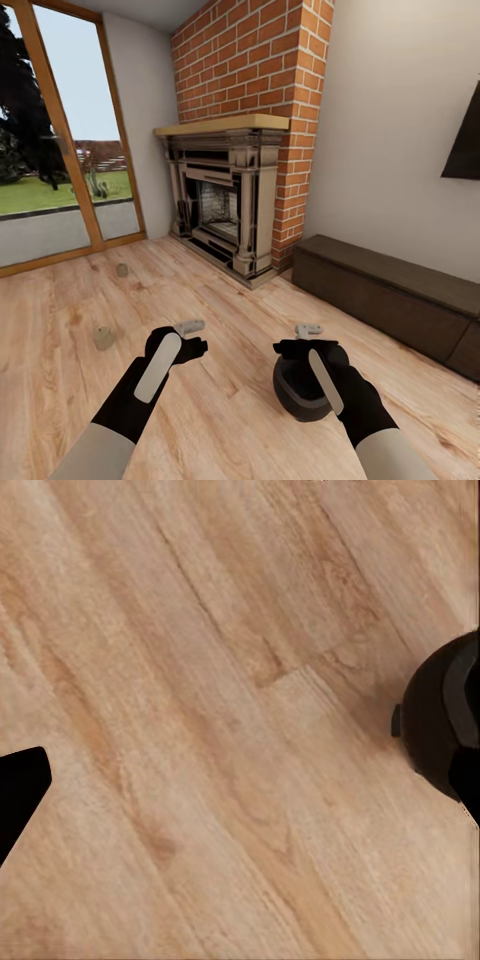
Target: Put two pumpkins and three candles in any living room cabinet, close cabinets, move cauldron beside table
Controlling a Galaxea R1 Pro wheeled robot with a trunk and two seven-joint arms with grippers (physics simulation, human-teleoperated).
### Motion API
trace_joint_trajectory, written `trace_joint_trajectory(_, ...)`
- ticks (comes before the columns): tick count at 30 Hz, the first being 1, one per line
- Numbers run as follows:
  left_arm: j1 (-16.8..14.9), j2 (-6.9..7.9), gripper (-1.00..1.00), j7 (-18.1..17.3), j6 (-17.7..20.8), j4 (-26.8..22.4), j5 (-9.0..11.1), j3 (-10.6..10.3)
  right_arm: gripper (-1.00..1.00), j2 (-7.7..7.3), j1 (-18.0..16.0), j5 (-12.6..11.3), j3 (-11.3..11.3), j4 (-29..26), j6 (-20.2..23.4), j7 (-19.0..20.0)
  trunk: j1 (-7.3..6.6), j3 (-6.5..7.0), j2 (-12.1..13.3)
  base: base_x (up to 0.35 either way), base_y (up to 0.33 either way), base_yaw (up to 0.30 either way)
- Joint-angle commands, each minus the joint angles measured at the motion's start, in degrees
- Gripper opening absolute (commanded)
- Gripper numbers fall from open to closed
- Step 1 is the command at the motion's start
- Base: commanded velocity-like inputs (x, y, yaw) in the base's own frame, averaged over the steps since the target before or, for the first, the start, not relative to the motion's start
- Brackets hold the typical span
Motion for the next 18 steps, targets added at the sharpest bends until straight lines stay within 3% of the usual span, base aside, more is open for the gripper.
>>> trace_joint_trajectory(1, -0.03, 0.02, 1.0, 0.6, 0.08, -0.08, 0.59, 0.05, 1.0, 0.0, -0.06, -0.6, 0.09, 0.02, 0.17, -0.59, 0.01, -0.06, -0.03, 0.182, 0.009, -0.287)
trace_joint_trajectory(6, -0.03, 0.03, 1.0, 0.56, 0.08, -0.09, 0.8, 0.45, 1.0, 0.0, -0.04, -0.6, 0.08, 0.18, 0.17, -0.58, 0.01, -0.06, -0.03, 0.059, 0.003, -0.287)
trace_joint_trajectory(8, -0.03, 0.05, 1.0, 0.58, 0.08, -0.09, 1.95, 0.78, 1.0, 0.0, -0.04, -0.61, 0.07, 0.2, 0.16, -0.58, 0.01, -0.06, -0.03, 0.013, 0.001, -0.287)
trace_joint_trajectory(11, -0.03, 0.3, 1.0, 0.6, 0.08, -0.09, 3.8, 1.01, 1.0, 0.0, -0.04, -0.66, 0.07, 0.26, 0.16, -0.58, -0.64, 0.48, 1.18, 0.004, 0.0, -0.287)
trace_joint_trajectory(18, -0.03, 0.48, 1.0, 0.6, 0.08, -0.09, 4.33, 1.09, 1.0, 0.0, -0.04, -0.66, 0.07, 0.29, 0.15, -0.58, -2.18, 1.83, 3.98, 0.001, 0.0, -0.287)
